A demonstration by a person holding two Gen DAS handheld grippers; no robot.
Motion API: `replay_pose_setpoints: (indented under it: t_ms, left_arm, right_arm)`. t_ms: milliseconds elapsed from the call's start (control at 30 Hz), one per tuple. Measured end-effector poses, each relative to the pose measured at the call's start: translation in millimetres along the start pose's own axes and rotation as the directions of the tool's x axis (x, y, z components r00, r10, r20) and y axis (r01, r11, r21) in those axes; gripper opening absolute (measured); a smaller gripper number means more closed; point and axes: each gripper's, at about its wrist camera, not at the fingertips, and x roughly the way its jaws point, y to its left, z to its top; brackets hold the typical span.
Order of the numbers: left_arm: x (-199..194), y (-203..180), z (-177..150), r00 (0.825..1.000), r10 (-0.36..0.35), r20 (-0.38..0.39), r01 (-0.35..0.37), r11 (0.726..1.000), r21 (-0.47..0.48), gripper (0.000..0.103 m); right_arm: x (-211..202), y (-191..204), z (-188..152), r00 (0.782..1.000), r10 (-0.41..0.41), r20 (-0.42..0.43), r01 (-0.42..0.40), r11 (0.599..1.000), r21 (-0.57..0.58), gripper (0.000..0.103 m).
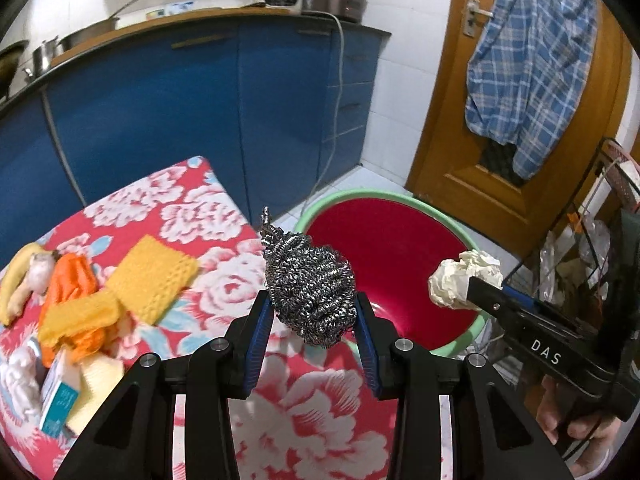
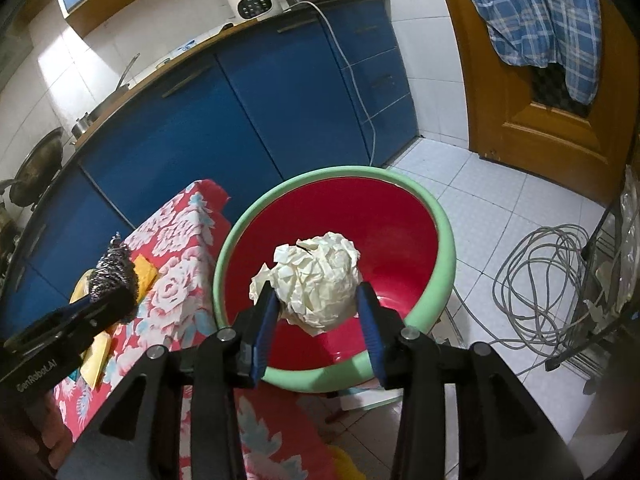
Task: Collect trash
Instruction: 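Carry the steel wool and paper over the red bucket and release both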
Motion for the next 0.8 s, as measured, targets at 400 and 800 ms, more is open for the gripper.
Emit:
replay_pose_setpoints:
  t_ms: [400, 800]
  left_arm:
    - [31.4, -25.0, 10.0, 0.999, -0.036, -0.040, 0.039, 0.997, 0.060, 0.046]
    - [23.3, -26.8, 9.9, 0.999, -0.025, -0.021, 0.026, 0.997, 0.068, 0.054]
  right_arm:
    - [-4.4, -14.9, 4.5, 1.000, -0.006, 0.017, 0.006, 0.999, 0.036, 0.057]
    - [-20.0, -11.1, 5.9, 0.999, -0.004, 0.041, 0.003, 1.000, 0.030, 0.057]
